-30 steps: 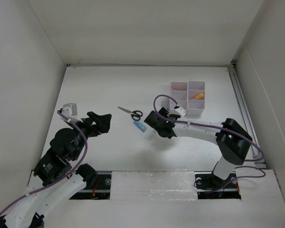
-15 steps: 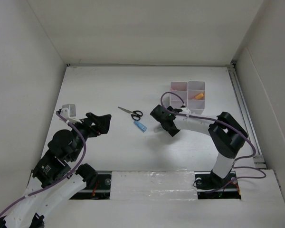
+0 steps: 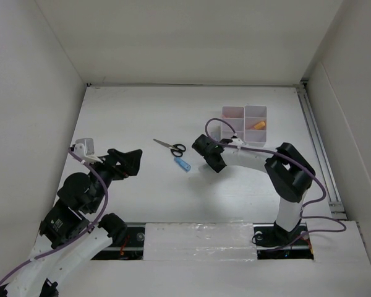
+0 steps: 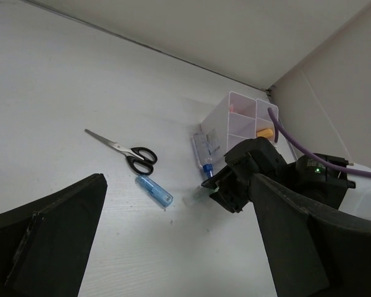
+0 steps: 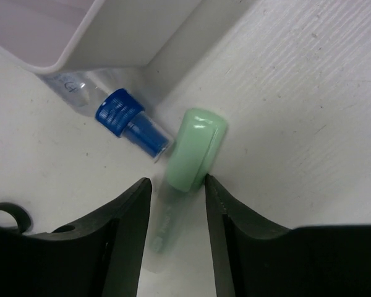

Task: Sort the stationery into containers
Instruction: Pick up the stationery from the center of the board.

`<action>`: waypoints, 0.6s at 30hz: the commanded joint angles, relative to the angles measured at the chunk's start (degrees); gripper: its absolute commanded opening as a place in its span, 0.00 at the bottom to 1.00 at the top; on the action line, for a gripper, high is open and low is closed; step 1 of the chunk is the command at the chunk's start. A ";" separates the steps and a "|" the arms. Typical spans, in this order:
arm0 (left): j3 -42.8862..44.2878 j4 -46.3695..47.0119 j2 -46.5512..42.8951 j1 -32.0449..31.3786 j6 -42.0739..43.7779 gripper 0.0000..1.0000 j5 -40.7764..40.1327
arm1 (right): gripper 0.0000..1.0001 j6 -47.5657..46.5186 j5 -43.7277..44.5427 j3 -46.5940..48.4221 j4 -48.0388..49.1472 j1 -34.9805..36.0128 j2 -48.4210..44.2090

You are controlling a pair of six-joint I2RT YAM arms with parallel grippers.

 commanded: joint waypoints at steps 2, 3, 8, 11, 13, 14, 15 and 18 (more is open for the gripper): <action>-0.20 1.79 -0.90 0.22 0.25 1.00 -0.29 | 0.43 1.82 -9.03 -2.04 -1.84 -0.66 4.34; -0.20 1.79 -0.90 0.22 0.25 1.00 -0.29 | 0.41 1.82 -9.83 -2.05 -1.84 -0.67 4.87; -0.20 1.01 -1.43 0.22 -0.36 1.00 -2.21 | 0.41 -0.90 -13.96 -3.71 0.09 -0.67 6.55; 0.50 0.47 -0.11 0.22 -0.37 1.00 -2.22 | 0.45 -2.84 -15.27 -8.01 4.21 -0.67 6.55; 0.50 0.47 -0.11 0.22 -0.37 1.00 -2.22 | 0.46 -4.50 -15.98 -9.34 5.63 -0.67 6.55; 1.03 0.47 -0.11 0.22 -0.37 1.00 -2.75 | 0.46 -5.55 -16.51 -9.34 5.63 -0.67 7.07; 1.03 0.47 -0.11 0.22 -0.37 1.00 -2.75 | 0.46 -6.08 -17.03 -10.04 5.63 -1.19 7.08; 1.03 0.47 -1.42 0.22 -0.37 1.00 -2.75 | 0.47 -7.57 -17.82 -10.05 5.11 -1.19 9.27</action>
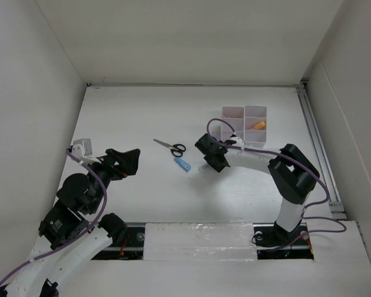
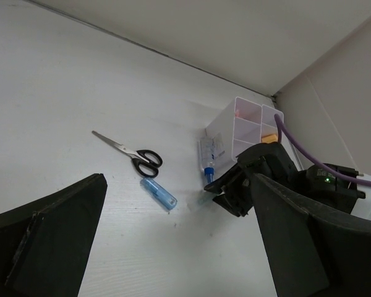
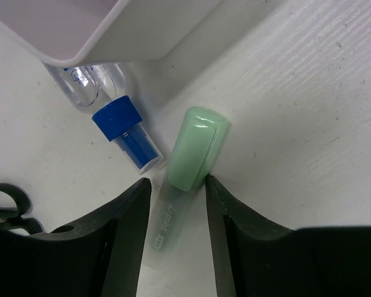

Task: Sort the stationery into containers
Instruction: Pick up the stationery from the center of the board.

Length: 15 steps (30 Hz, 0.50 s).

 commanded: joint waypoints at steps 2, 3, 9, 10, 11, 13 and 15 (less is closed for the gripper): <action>1.03 0.91 -0.75 0.22 -0.79 1.00 -0.87 | 0.47 -2.21 -14.86 -6.33 -0.66 -0.67 10.91; 1.03 0.91 -1.27 0.22 -0.79 1.00 -0.87 | 0.46 -3.78 -15.65 -6.33 -0.66 -0.67 11.44; 1.03 0.91 -1.97 0.22 -0.79 1.00 -0.87 | 0.00 -4.32 -16.88 -5.01 -2.15 -0.14 13.99; 1.03 0.91 -1.98 0.22 -0.79 1.00 -0.87 | 0.00 -4.84 -16.88 -4.40 -2.16 -0.14 15.12; 1.03 0.91 -2.50 0.22 -0.79 1.00 -0.87 | 0.00 -5.98 -17.41 -4.40 -0.76 -0.14 15.13; 1.03 0.91 -2.51 0.22 -0.79 1.00 -0.87 | 0.00 -7.38 -17.41 -4.40 0.39 0.47 15.13; 1.03 0.91 -2.51 0.22 -0.79 1.00 -0.87 | 0.00 -9.32 -15.93 -4.40 3.11 3.18 12.86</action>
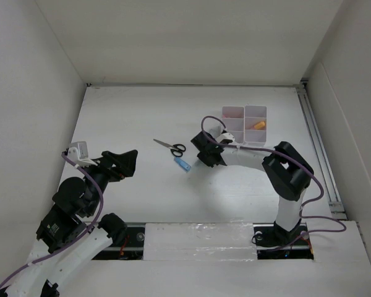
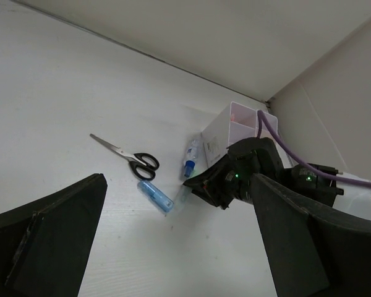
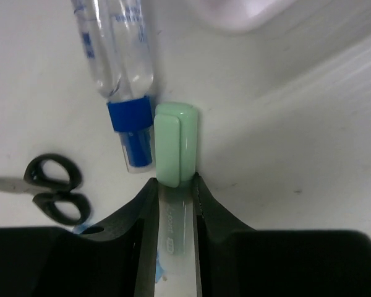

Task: Sort the stationery into containers
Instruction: Pick up the stationery from the center of the board, then place the stationery in the storage box.

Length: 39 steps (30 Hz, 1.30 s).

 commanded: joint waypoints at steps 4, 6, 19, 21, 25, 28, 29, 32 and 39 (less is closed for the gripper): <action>1.03 1.32 -0.04 0.22 -0.35 1.00 -0.72 | 0.00 -11.38 -9.28 -7.30 -2.67 6.72 0.65; 1.03 1.32 -0.03 0.22 -0.35 1.00 -0.72 | 0.00 -15.61 -8.24 -8.18 -1.00 6.73 -7.34; -0.02 1.85 -0.04 0.22 -0.35 1.00 -0.72 | 0.00 -44.66 1.80 -11.43 8.74 0.16 -34.15; -0.02 1.85 1.54 0.22 -0.35 1.00 -0.72 | 0.00 -49.26 -2.74 -13.62 15.77 -8.41 -36.54; -0.02 1.85 2.69 0.22 -0.35 1.00 -0.72 | 0.00 -58.05 -11.11 -14.69 25.01 -20.84 -38.92; -0.02 1.85 2.69 0.22 -0.35 1.00 -0.72 | 0.00 -65.52 -13.76 -13.55 30.45 -26.21 -38.40; -0.02 2.46 2.69 0.22 -0.35 1.00 -0.72 | 0.00 -67.80 -14.90 -14.42 33.08 -27.27 -38.40; -0.02 2.47 3.83 0.22 0.26 1.00 -0.72 | 0.00 -73.87 -22.62 -17.23 43.36 -30.27 -37.25; -0.02 2.47 6.56 0.22 0.79 1.00 0.34 | 0.00 -84.17 -27.12 -24.70 61.48 -30.88 -35.77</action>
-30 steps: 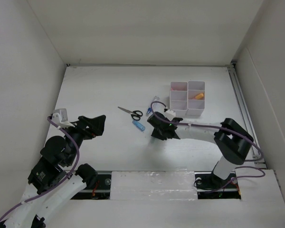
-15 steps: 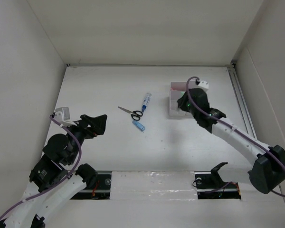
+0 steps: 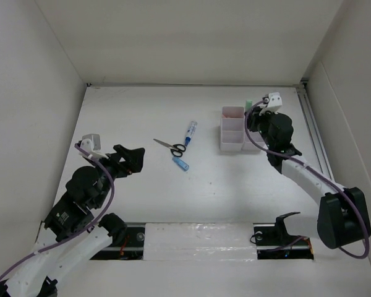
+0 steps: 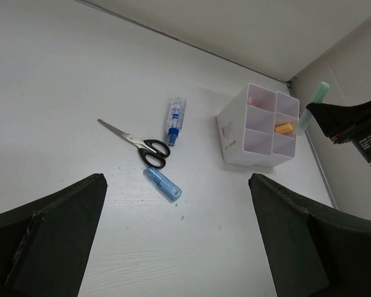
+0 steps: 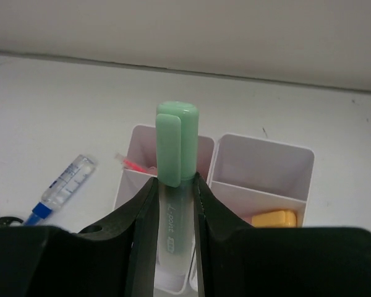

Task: Sort the stationery into containers
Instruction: Place the stationery in the storage box.

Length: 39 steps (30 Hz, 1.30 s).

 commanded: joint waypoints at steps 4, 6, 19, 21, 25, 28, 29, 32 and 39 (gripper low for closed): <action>-0.02 2.80 0.85 0.22 1.20 1.00 0.71 | 0.00 -4.17 -12.79 -4.64 25.12 -6.36 3.55; -0.02 2.80 1.38 0.22 1.21 1.00 1.24 | 0.00 -3.29 -17.26 -5.25 30.21 -9.25 5.66; -0.02 3.32 1.38 0.22 1.21 1.00 1.77 | 0.00 -2.13 -28.11 -3.41 33.93 -14.72 13.66; -0.02 3.32 1.38 0.22 1.21 1.00 2.29 | 0.00 -2.14 -29.06 -3.41 35.24 -15.34 14.19; -0.02 3.85 1.38 0.22 1.74 1.00 2.29 | 0.00 -2.14 -30.74 -2.19 35.78 -15.86 16.55; -0.02 3.85 1.38 0.22 1.74 1.00 2.82 | 0.00 -2.14 -30.74 -1.65 35.78 -15.86 18.06; -0.02 3.85 1.38 0.22 1.74 1.00 2.82 | 0.00 -2.14 -30.74 -1.65 36.39 -15.86 19.01; -0.55 3.85 1.38 0.22 1.74 1.00 2.82 | 0.00 -2.14 -30.74 -1.65 36.39 -15.86 19.64; -0.55 3.85 0.85 0.22 1.74 1.00 2.82 | 0.00 -2.14 -31.36 -1.13 37.45 -16.39 21.31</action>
